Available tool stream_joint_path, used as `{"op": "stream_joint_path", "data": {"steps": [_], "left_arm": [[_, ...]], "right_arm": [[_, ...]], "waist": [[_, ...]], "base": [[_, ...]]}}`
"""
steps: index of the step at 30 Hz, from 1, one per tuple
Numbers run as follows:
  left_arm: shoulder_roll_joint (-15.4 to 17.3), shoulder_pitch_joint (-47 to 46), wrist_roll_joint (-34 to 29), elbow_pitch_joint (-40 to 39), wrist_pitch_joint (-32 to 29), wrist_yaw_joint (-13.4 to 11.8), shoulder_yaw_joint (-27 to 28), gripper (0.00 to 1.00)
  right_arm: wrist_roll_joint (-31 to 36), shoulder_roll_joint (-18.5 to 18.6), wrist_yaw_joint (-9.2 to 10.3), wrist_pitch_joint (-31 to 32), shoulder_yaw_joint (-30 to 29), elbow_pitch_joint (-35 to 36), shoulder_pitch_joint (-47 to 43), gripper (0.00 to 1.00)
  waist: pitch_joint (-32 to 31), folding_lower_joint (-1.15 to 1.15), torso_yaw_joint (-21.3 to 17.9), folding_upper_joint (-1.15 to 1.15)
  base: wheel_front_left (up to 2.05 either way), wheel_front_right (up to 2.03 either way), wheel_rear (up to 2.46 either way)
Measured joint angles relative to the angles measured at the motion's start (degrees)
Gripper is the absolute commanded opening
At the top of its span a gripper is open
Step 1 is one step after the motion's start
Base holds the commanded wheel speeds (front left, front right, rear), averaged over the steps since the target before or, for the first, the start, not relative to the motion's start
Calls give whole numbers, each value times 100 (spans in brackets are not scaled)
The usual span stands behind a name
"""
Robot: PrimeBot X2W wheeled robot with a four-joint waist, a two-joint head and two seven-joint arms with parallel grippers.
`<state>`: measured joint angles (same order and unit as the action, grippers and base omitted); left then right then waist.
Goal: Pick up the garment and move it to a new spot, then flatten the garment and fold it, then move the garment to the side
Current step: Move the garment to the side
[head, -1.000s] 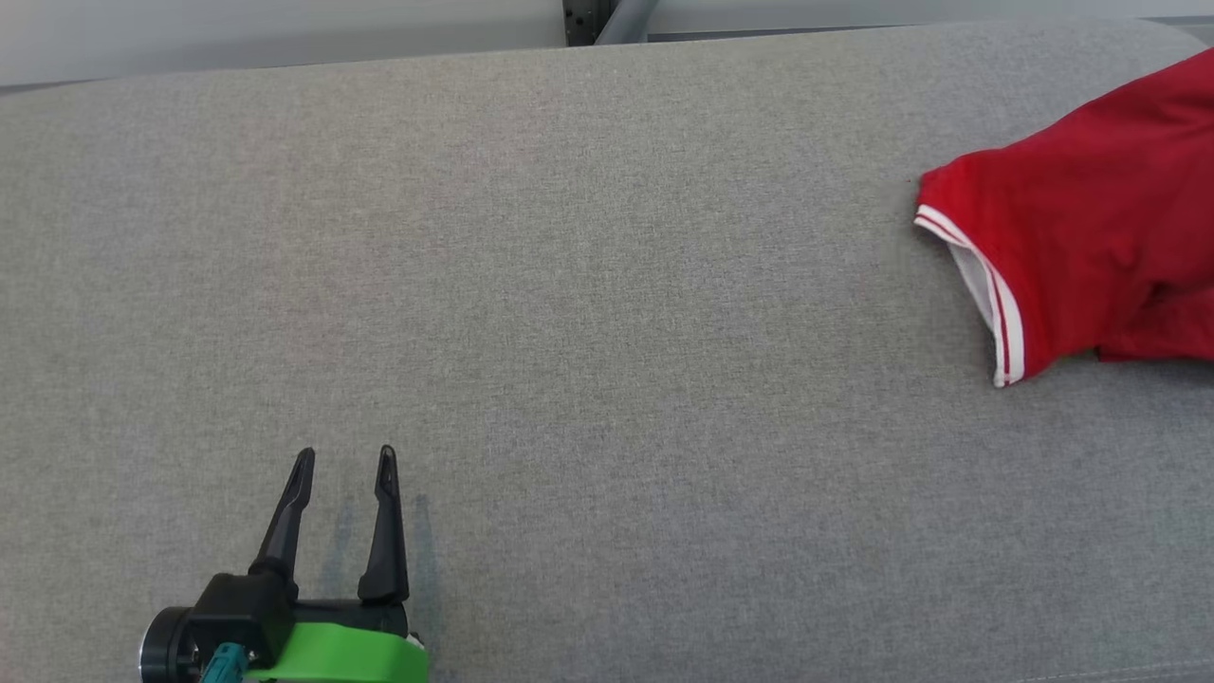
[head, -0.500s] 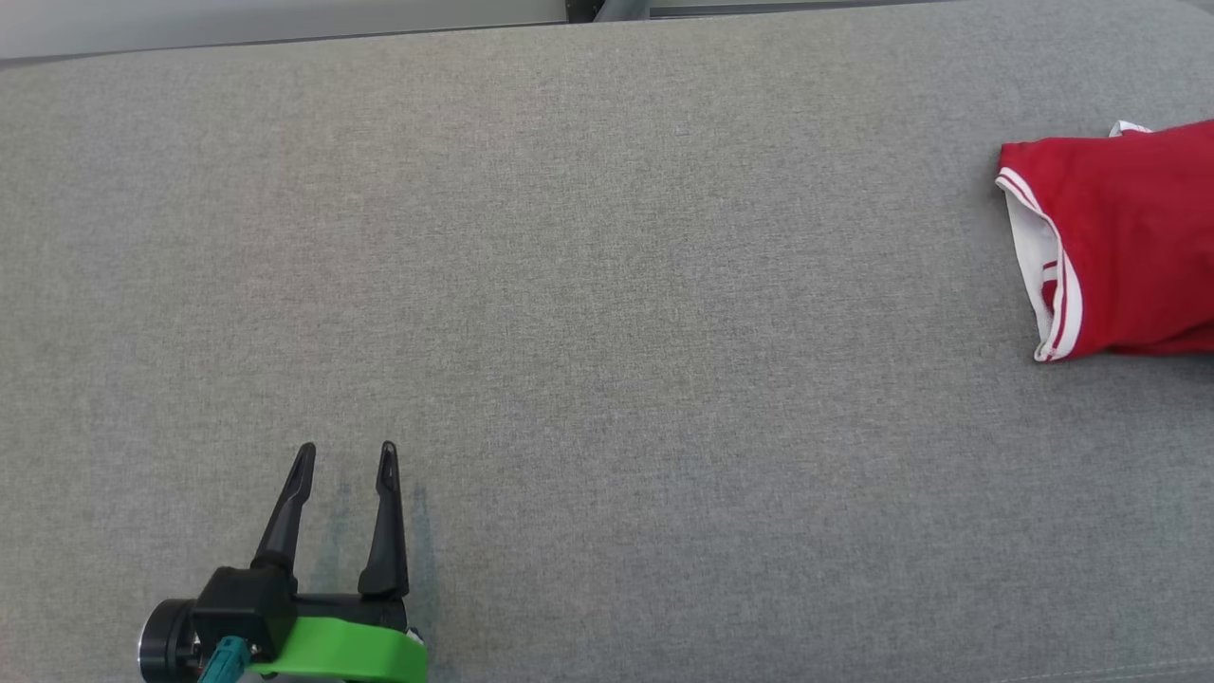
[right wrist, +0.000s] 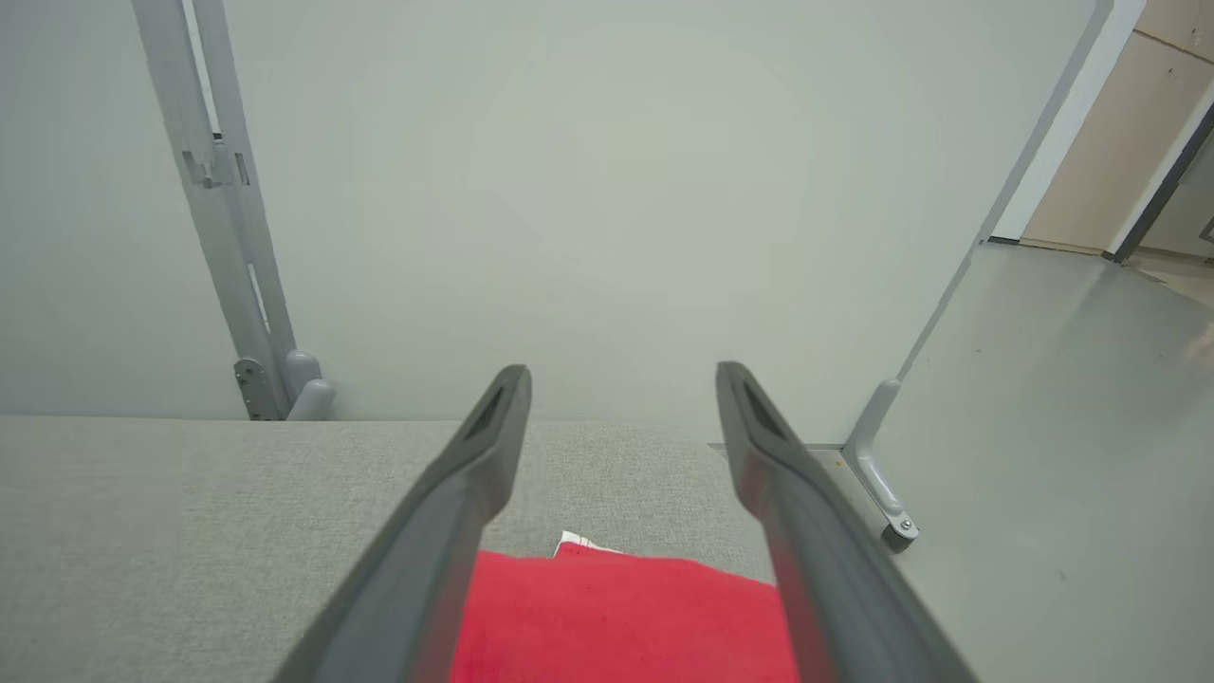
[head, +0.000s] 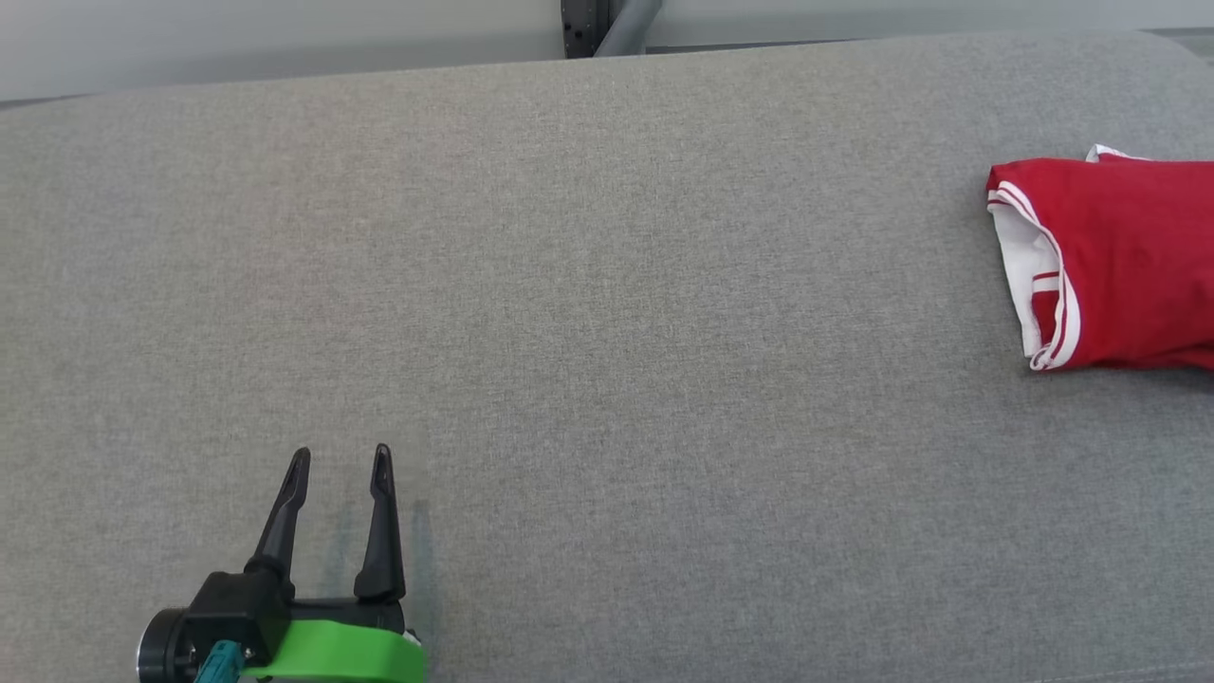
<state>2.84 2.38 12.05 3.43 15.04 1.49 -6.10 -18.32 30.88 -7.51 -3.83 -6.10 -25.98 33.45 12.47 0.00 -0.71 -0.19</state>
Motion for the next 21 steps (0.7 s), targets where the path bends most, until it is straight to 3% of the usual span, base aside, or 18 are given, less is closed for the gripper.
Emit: {"op": "stream_joint_path", "data": {"steps": [6,10,15,21], "left_arm": [[0,64,119,-21,1,-60,67,100],[0,179,160,55,0,-70,182,100],[0,336,171,204,0,-37,279,100],[1,411,210,431,0,36,336,100]], "right_arm": [[-212,-379,0,-565,119,837,-1066,100],[-57,-973,-1,-928,-13,1165,-1954,100],[430,-1871,0,-1098,-215,1288,-2847,100],[1250,-2497,-1,-1116,-296,1599,-3483,100]], "waist": [[-267,0,20,0],[-488,0,51,0],[-767,0,71,0],[-1052,0,55,0]], "base": [[0,0,0],[0,0,0],[0,0,0],[0,0,0]]}}
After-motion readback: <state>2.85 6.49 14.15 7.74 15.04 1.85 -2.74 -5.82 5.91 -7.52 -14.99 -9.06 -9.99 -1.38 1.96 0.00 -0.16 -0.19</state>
